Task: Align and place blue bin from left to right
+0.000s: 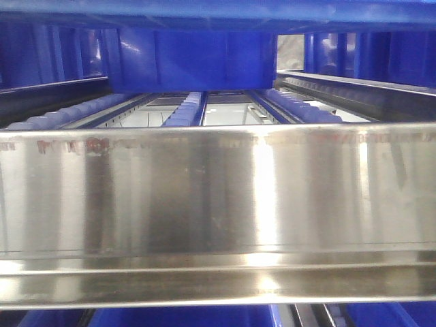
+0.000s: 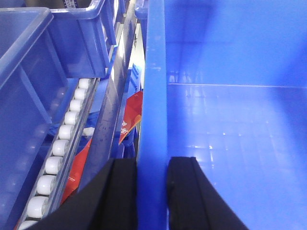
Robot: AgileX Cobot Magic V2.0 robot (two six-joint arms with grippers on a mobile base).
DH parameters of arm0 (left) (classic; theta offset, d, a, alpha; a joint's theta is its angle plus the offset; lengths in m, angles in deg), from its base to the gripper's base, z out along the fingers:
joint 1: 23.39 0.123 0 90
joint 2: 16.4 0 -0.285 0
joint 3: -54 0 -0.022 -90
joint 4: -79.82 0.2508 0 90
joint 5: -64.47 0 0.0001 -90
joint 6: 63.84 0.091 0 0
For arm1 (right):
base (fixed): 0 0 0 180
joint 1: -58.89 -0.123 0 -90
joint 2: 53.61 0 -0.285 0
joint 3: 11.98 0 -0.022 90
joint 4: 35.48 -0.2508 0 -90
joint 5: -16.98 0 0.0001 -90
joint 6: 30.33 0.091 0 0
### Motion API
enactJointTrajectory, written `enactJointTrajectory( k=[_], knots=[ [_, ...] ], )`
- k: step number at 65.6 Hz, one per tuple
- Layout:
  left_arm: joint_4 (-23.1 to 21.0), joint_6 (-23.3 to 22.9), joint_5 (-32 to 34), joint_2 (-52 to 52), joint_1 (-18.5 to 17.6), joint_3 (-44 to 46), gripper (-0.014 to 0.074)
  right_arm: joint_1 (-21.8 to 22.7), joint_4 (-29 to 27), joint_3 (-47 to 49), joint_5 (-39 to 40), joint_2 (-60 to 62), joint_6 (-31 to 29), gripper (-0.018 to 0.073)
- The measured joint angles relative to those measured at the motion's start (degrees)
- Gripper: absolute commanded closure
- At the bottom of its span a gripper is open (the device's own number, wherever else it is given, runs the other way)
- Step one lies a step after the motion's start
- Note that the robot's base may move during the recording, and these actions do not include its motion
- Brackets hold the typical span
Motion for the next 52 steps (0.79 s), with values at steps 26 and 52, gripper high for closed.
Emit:
enactJointTrajectory(
  k=[26,52],
  knots=[
    [-10.3,5.3,6.3,-0.1,10.4,0.0,0.0707,1.9,-0.5,3.7,0.9,-5.9,1.0,0.0725],
    [-20.0,12.7,22.4,-1.9,23.4,-10.2,0.0707,6.7,-0.4,5.2,10.6,-15.2,1.0,0.0725]
  ],
)
